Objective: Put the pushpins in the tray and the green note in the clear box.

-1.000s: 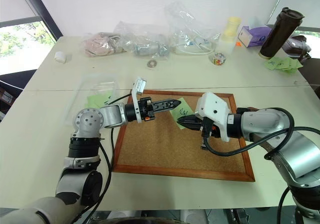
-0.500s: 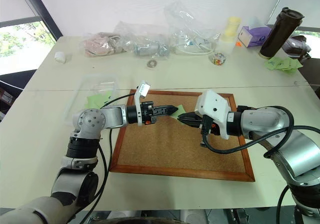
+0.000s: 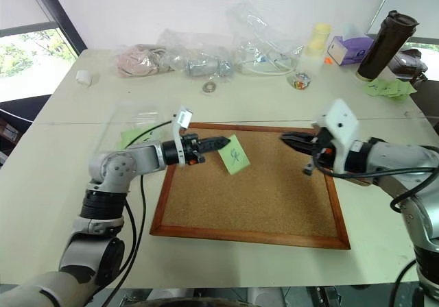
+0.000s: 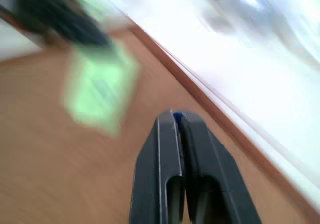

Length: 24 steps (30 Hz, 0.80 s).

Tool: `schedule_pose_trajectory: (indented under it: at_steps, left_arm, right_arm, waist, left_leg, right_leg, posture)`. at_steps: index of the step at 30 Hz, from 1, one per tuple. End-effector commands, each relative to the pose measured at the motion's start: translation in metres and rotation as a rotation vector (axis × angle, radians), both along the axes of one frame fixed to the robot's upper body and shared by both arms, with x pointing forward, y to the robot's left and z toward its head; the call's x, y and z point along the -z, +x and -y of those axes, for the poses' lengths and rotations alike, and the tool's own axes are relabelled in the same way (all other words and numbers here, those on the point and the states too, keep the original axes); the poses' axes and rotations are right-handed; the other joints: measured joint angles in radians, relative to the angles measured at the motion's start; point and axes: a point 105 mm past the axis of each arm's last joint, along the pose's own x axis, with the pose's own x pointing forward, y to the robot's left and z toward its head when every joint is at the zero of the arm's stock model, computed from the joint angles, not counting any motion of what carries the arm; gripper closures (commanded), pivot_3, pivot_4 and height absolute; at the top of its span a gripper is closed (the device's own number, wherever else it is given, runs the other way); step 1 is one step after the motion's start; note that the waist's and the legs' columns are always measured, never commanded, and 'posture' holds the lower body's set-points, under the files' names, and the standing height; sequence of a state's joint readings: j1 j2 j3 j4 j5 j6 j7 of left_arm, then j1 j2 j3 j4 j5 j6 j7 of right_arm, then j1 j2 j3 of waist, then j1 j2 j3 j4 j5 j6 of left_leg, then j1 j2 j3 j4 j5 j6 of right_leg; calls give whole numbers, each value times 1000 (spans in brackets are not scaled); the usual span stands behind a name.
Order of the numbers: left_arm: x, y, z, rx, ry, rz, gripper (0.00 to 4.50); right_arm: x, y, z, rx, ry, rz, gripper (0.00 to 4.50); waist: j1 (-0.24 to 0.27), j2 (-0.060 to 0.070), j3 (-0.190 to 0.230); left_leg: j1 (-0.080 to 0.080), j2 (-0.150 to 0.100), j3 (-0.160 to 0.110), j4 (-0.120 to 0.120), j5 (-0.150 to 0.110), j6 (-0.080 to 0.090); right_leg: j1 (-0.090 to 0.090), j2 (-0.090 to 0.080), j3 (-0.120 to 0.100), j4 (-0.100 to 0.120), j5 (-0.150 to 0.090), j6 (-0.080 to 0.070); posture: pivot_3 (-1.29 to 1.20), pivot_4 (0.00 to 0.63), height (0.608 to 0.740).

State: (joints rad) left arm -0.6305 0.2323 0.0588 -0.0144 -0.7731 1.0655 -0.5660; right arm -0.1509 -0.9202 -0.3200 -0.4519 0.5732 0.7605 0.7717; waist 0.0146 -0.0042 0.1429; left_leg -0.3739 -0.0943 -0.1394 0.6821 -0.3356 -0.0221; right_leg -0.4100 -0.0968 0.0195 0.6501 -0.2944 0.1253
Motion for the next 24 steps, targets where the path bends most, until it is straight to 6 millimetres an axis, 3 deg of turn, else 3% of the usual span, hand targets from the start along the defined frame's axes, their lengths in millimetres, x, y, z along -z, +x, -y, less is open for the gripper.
schedule_pose_trajectory:
  at_steps: [1,4,6,8,14,17,20,24]
  left_arm:
    - [-43,1,-12,-50,0,206,4421]
    - [-63,2,-30,-135,68,347,4421]
    - [-69,1,-38,-171,102,416,4421]
    - [-82,-1,-59,-248,118,485,4421]
    - [-79,5,-113,-419,281,541,4421]
    - [-75,3,-124,-437,282,521,4421]
    - [-74,-4,-118,-385,230,495,4500]
    - [-75,-15,-108,-309,159,463,4500]
  right_arm:
    - [-2,6,40,158,2,55,4500]
    - [16,7,72,275,2,14,4500]
    - [22,6,82,308,5,4,4500]
    - [32,4,95,353,20,-20,4500]
    - [57,5,116,433,27,-90,4500]
    - [62,7,121,451,33,-106,4500]
    - [65,8,127,474,34,-114,3577]
    - [65,8,129,486,41,-116,1511]
  waist:
    - [-1,0,0]
    - [-2,0,0]
    - [-2,1,0]
    - [-4,1,0]
    - [-3,2,0]
    - [0,2,0]
    - [0,2,0]
    - [-3,2,0]
  left_leg:
    - [0,0,0,0,0,0]
    - [0,0,0,0,0,0]
    - [1,0,1,-1,0,0]
    - [1,0,1,-1,0,0]
    - [1,1,1,-1,0,0]
    - [1,0,1,-1,0,0]
    - [1,0,1,0,0,0]
    - [1,0,1,-1,0,0]
  right_leg:
    - [0,0,0,0,0,0]
    - [0,0,0,0,0,0]
    - [0,0,1,0,0,0]
    - [0,0,1,0,0,0]
    - [0,1,1,0,0,0]
    - [0,1,1,0,0,0]
    - [1,0,1,0,0,0]
    - [0,0,1,0,0,0]
  posture:
    - [0,150,740]
    - [0,150,740]
    - [0,150,740]
    - [0,150,740]
    - [0,150,740]
    - [0,150,740]
    - [0,150,740]
    - [0,150,740]
